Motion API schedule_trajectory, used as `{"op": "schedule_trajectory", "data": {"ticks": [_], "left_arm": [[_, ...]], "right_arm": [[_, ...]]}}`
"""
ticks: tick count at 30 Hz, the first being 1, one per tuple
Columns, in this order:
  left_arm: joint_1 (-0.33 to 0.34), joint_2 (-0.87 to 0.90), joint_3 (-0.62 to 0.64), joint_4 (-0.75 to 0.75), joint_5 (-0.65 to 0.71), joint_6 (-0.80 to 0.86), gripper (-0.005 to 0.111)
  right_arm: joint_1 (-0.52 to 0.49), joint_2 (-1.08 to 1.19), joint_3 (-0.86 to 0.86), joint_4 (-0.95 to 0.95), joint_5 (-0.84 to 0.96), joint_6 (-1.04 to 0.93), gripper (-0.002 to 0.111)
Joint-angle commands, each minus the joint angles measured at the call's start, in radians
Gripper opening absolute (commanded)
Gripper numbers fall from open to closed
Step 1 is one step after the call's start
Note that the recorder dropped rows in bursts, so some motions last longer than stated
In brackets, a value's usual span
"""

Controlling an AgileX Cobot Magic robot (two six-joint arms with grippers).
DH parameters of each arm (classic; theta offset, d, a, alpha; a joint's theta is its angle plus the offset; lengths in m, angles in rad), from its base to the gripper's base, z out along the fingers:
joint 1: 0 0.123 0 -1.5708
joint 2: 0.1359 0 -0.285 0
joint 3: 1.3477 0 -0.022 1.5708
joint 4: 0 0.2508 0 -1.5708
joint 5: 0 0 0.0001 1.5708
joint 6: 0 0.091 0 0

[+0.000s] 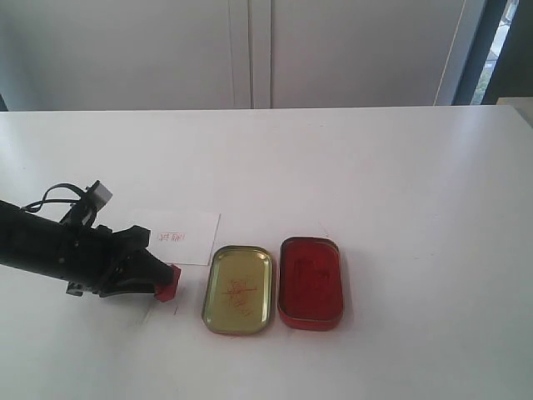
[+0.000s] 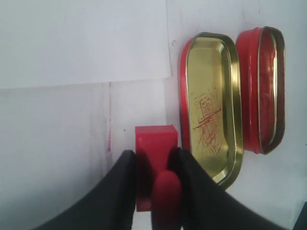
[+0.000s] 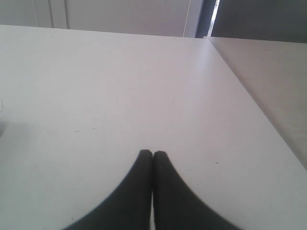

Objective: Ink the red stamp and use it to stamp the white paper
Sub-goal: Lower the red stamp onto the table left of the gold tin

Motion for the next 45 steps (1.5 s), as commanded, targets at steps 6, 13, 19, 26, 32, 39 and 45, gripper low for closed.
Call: {"op": "schedule_trajectory", "data": {"ticks": [6,13,19,26,32,39,45], "left_arm": [[0.002,0.000,0.009,-0.004,-0.011,-0.015,0.002],[0.002,0.000,0.009,-0.004,-0.011,-0.016,0.024],[0.002,0.000,0.009,0.018,-0.027,-0.021,0.032],[0.002,0.000,0.009,0.072,-0.032,-0.056,0.051],[0.002,0.000,0.009,0.070,-0.032,-0.062,0.057],[0.002,-0.006,0.009,0.080,-0.070,-0.075,0.057],[0.002,-0.006,0.009,0.137,-0.099,-0.124,0.057]], "right_arm": [[-0.003,-0.006,0.006,-0.008,-0.014,0.000,0.000],[-0.003,-0.006,0.006,-0.008,-0.014,0.000,0.000],[-0.003,-0.006,0.006,-0.008,-0.014,0.000,0.000],[-0.003,-0.006,0.006,-0.008,-0.014,0.000,0.000],[-0.003,-0.006,0.006,-0.008,-0.014,0.000,0.000],[-0.003,-0.006,0.006,-0.008,-0.014,0.000,0.000],[-0.003,-0.006,0.006,-0.008,-0.014,0.000,0.000]]}}
